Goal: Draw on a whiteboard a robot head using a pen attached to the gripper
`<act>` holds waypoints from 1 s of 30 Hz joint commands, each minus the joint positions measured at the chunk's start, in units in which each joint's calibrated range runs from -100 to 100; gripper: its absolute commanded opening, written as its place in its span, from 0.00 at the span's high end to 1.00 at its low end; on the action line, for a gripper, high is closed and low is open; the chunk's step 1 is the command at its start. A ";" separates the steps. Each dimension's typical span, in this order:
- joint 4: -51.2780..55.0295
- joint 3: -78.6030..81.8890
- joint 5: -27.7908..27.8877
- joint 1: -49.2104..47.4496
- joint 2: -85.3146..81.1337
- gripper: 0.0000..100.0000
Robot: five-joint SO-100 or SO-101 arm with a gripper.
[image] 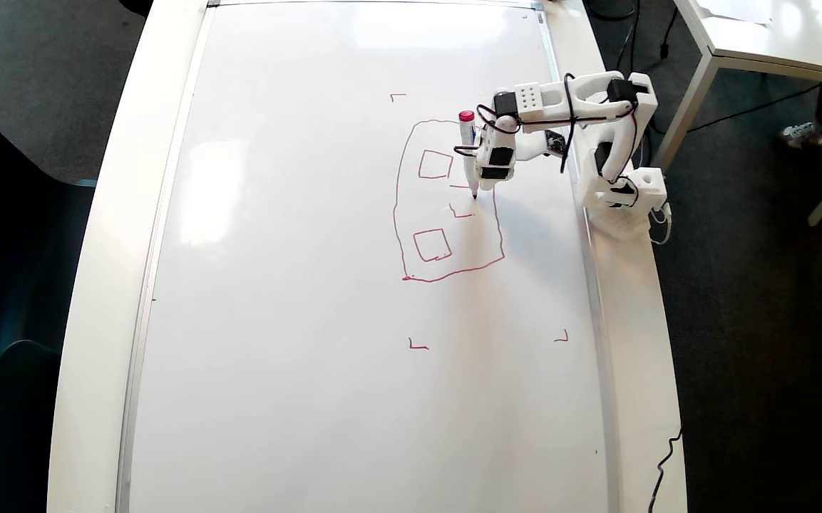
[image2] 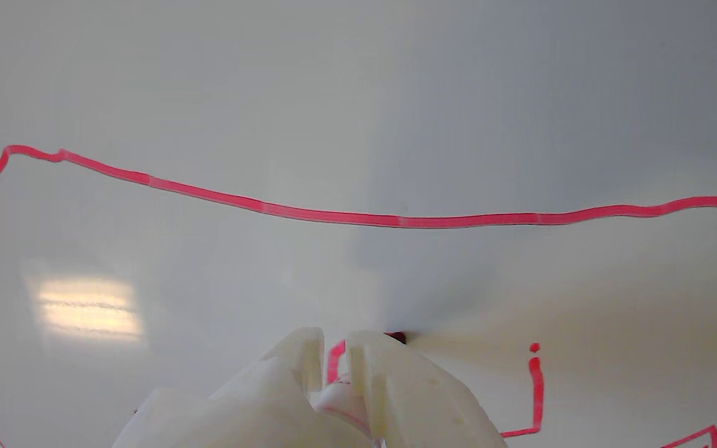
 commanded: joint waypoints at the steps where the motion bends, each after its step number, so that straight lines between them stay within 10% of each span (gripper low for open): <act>1: 0.59 0.18 -1.32 -2.56 -1.39 0.99; 30: 5.63 -25.61 -4.11 -3.96 9.68 0.99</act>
